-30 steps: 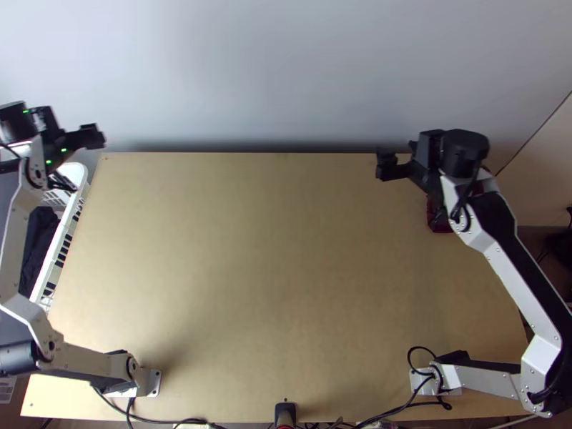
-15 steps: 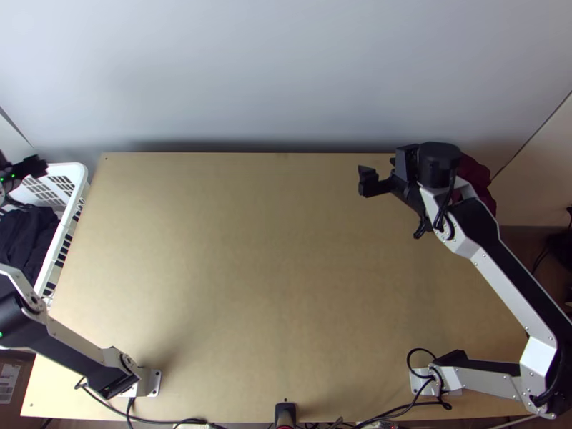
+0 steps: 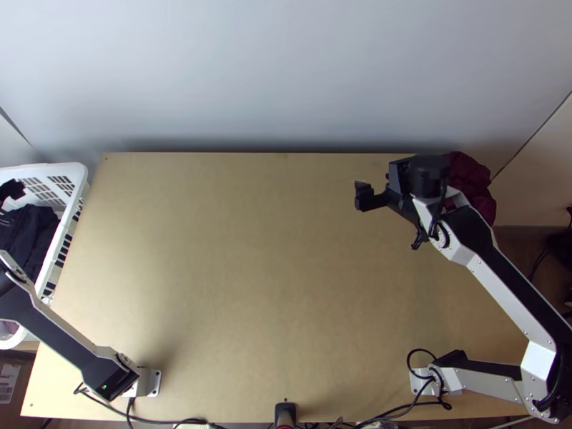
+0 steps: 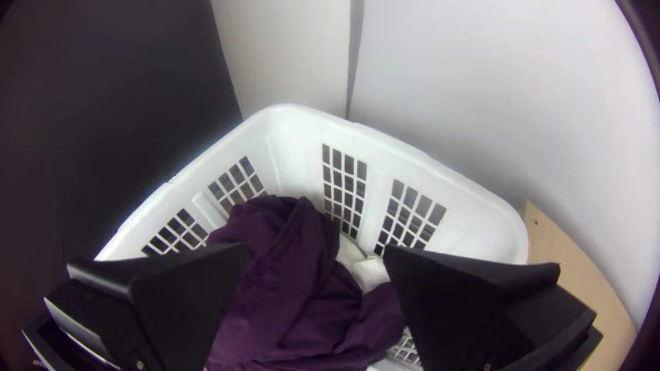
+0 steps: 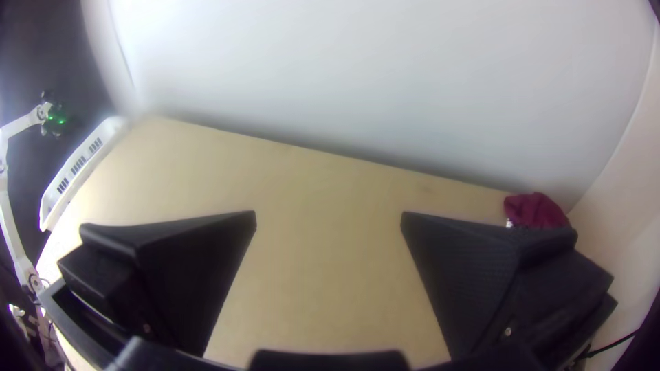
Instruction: Fold the t-shirt
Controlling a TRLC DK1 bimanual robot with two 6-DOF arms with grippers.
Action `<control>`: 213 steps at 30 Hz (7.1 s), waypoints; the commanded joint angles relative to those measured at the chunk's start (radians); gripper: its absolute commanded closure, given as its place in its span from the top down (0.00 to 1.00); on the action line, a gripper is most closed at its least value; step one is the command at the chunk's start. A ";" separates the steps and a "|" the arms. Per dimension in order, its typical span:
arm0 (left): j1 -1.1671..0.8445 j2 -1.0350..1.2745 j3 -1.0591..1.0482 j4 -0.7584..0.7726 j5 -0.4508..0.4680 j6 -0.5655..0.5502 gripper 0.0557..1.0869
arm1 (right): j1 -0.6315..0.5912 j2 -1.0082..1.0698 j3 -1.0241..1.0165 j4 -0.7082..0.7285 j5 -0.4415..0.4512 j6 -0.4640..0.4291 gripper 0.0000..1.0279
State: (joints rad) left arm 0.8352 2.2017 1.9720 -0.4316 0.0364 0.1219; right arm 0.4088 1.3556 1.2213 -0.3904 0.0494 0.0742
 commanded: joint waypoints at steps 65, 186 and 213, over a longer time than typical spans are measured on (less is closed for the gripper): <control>0.130 0.411 0.277 0.063 -0.105 0.122 0.05 | -0.004 -0.035 -0.138 -0.082 0.056 -0.027 0.95; -1.516 -0.189 0.153 0.272 -0.685 0.105 0.04 | -0.064 -0.829 -0.830 -0.100 0.037 0.032 0.95; -1.357 -0.789 -0.590 0.071 -0.498 -0.085 0.96 | 0.019 -0.661 -0.780 -0.111 -0.287 0.065 0.96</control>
State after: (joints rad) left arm -0.5709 1.5627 1.4765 -0.2890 -0.4740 0.0685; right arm 0.3836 0.6392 0.4095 -0.4660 -0.0948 0.1104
